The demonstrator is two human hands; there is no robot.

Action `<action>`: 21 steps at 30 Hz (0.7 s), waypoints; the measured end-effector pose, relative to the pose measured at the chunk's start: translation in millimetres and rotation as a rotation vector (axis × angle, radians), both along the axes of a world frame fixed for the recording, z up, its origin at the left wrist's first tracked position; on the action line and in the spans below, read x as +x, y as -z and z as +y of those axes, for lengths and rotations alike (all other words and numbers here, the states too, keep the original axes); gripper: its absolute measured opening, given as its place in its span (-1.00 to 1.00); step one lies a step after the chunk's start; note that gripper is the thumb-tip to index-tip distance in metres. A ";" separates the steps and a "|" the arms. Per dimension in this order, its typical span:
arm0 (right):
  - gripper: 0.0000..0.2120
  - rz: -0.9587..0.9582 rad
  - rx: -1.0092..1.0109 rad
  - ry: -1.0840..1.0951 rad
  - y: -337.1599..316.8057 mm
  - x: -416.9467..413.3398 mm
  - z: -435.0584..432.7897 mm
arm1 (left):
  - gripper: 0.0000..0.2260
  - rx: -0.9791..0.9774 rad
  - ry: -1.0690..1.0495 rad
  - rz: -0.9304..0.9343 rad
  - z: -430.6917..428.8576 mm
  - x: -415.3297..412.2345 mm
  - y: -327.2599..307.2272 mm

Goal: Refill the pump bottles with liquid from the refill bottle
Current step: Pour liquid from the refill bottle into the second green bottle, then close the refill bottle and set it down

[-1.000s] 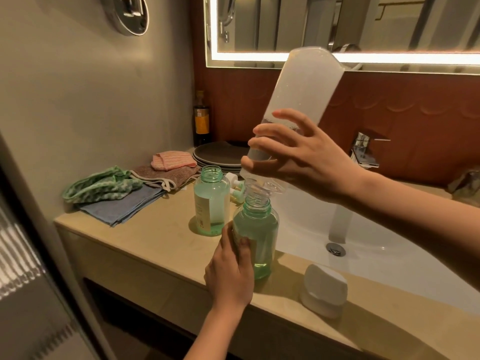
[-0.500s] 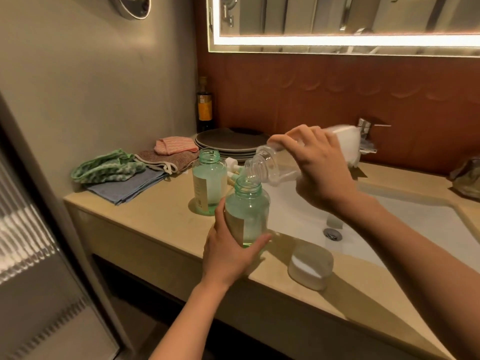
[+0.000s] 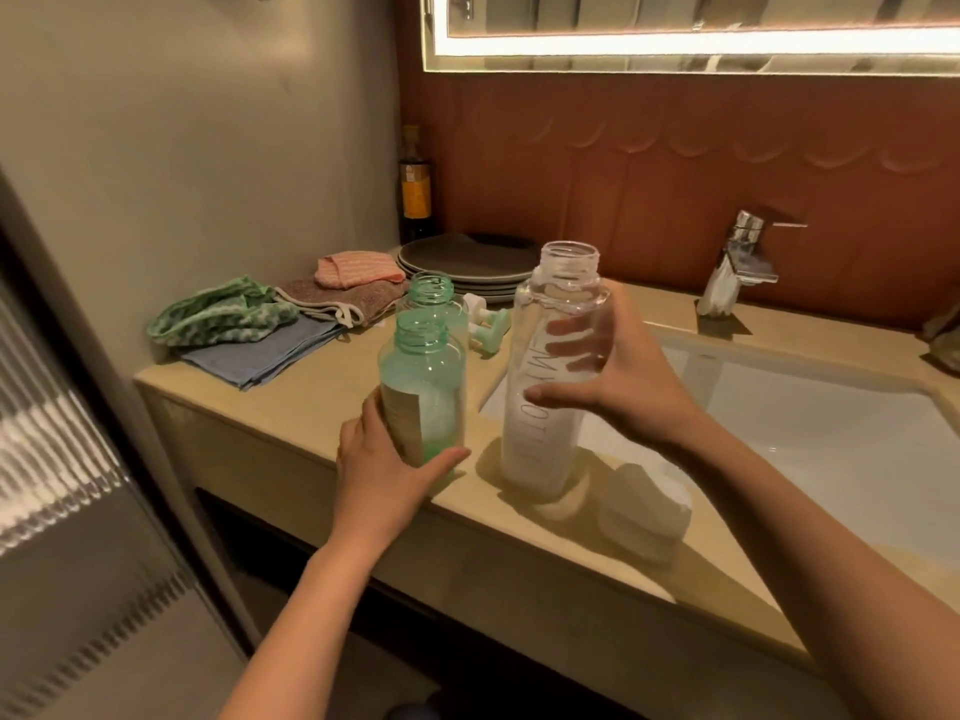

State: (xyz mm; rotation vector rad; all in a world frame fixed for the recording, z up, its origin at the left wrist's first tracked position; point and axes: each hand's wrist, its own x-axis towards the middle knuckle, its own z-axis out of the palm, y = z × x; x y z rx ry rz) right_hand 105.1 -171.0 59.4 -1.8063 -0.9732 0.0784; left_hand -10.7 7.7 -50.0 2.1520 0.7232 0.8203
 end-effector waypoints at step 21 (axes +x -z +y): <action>-0.20 0.031 -0.219 0.153 56.9 -15.8 -49.1 | -0.31 0.069 0.226 -0.436 -92.3 0.4 -4.4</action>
